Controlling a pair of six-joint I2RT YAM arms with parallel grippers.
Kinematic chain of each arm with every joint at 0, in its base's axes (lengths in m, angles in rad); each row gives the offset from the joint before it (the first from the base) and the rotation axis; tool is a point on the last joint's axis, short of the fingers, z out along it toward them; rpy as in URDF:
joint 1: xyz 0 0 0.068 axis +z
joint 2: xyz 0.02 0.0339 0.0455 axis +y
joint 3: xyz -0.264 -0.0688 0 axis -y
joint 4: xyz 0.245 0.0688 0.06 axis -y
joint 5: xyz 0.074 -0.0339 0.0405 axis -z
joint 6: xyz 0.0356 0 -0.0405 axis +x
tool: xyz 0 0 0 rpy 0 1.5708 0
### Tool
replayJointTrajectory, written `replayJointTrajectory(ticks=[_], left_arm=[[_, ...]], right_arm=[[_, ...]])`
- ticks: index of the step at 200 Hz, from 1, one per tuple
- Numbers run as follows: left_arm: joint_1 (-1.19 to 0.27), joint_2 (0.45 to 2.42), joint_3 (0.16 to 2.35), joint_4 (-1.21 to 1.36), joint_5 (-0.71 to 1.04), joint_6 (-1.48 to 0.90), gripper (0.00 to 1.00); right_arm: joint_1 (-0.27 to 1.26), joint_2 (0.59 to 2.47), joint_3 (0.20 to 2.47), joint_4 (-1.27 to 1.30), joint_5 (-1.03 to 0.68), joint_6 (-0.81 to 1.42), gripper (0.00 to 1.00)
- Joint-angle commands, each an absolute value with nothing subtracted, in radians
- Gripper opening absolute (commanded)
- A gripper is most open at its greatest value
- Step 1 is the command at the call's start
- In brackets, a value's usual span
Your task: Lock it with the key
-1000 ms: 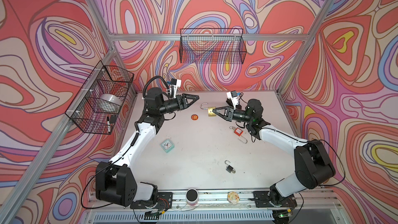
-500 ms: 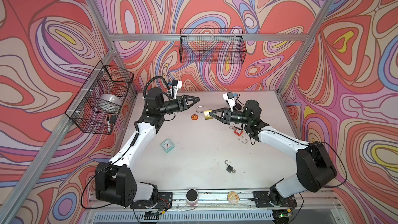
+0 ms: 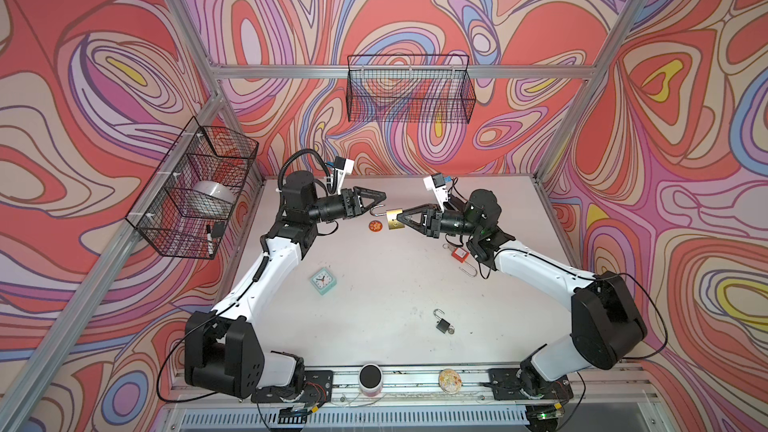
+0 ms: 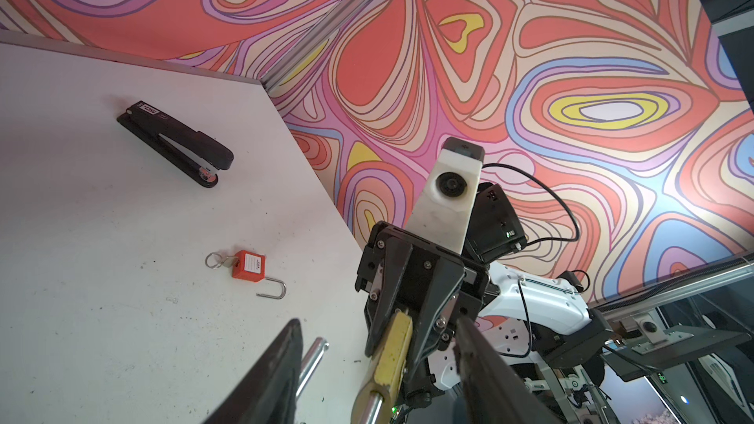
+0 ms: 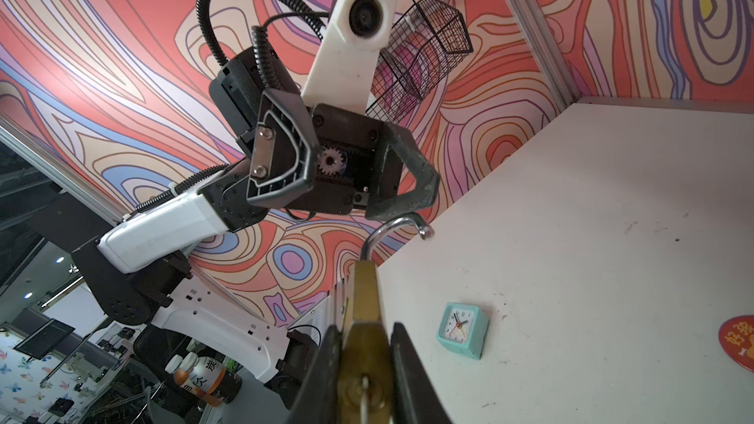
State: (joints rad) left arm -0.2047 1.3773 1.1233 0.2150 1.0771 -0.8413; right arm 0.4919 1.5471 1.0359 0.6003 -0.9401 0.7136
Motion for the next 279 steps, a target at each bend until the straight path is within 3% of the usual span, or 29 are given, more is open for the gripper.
replayJointTrajectory(ticks=[1,142,210,246,279], left_arm=[[-0.202,1.367,1.105,0.244,1.104,-0.839,0.61],[-0.202,1.315,1.053,0.29,1.138,-0.879,0.61],[-0.19,1.346,1.13,0.334,1.213,-0.893,0.69],[-0.176,1.35,1.214,0.13,1.22,-0.729,0.69],[-0.154,1.331,1.176,0.157,1.206,-0.718,0.69]], right_arm=[[0.492,1.559,1.081,0.673,-0.956,0.729,0.0],[0.491,1.638,1.098,0.82,-0.927,0.779,0.0],[0.479,1.633,1.077,0.93,-0.976,0.842,0.0],[0.476,1.62,1.068,0.963,-0.983,0.866,0.0],[0.465,1.623,1.039,1.068,-0.964,0.927,0.0]])
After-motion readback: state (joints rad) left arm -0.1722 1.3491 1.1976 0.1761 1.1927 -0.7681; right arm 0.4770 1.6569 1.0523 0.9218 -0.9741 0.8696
